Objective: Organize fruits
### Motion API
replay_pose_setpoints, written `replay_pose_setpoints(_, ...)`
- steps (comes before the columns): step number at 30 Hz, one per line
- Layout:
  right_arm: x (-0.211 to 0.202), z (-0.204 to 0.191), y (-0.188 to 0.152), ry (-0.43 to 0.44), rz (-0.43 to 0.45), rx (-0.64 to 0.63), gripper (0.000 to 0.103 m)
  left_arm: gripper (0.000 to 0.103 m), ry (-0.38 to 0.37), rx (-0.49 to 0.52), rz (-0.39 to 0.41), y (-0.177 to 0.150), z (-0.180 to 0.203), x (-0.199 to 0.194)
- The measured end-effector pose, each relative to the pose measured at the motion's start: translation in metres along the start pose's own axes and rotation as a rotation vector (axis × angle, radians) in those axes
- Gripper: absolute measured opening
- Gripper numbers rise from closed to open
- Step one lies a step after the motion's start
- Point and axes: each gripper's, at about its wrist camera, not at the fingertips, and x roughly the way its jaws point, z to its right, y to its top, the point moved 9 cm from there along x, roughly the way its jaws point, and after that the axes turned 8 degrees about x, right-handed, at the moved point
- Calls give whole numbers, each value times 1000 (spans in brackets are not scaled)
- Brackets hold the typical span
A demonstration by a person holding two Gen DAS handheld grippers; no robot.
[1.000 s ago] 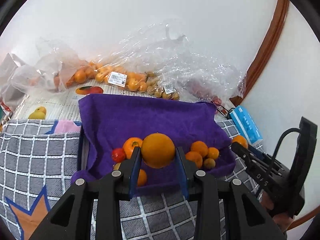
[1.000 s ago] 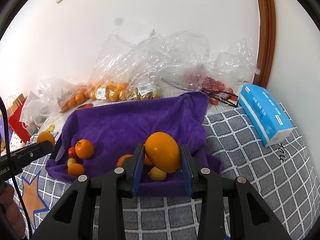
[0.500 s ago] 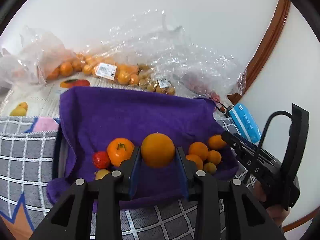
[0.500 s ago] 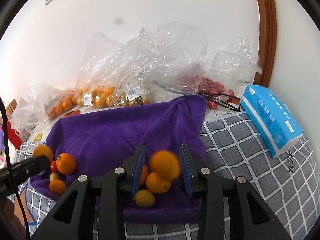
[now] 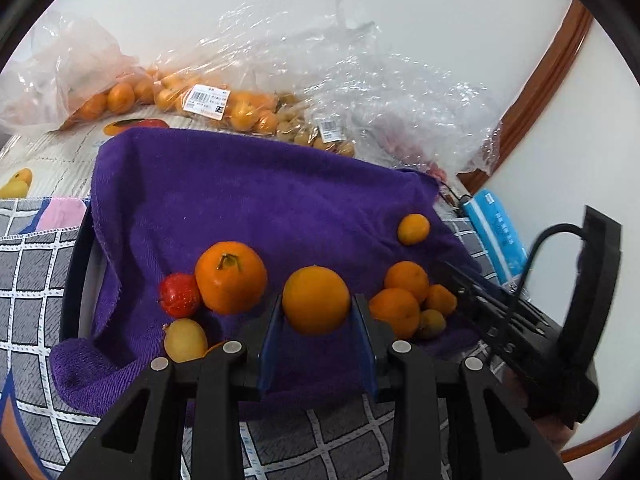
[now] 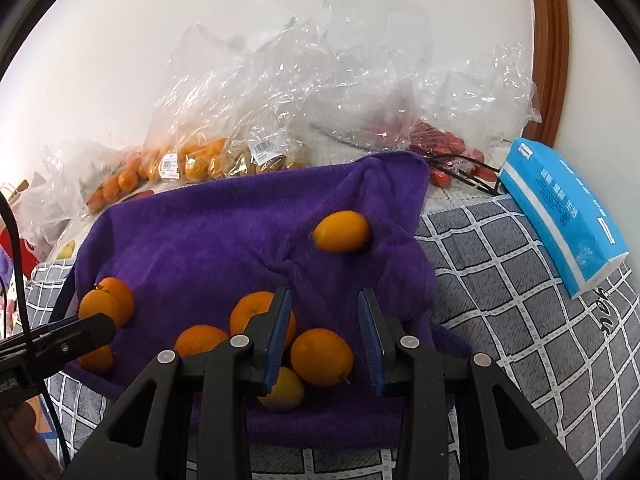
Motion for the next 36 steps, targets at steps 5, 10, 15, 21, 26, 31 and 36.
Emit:
replay_pose_setpoints(5, -8, 4, 2, -22, 14, 7, 35, 32, 23, -8, -6, -1, -5, 8)
replay_pose_setpoints(10, -32, 4, 4, -43, 37, 10, 35, 52, 37, 15, 5, 3, -1, 3)
replay_pose_setpoints(15, -73, 3, 2, -51, 55, 36, 42, 54, 115, 36, 23, 12, 1, -30)
replay_pose_setpoints(21, -129, -4, -8, -58, 98, 32, 58, 67, 181, 53, 58, 2, 8, -84)
replay_pose_setpoints(26, -166, -12, -25, -82, 93, -2, 61, 79, 250, 89, 70, -22, 20, -129)
replay_pose_setpoints(31, -198, -13, -44, -100, 92, -23, 63, 85, 276, 109, 85, -40, 34, -163)
replay_pose_setpoints(36, -232, -9, -59, -96, 138, -6, 90, 92, 268, 132, 126, -54, 56, -197)
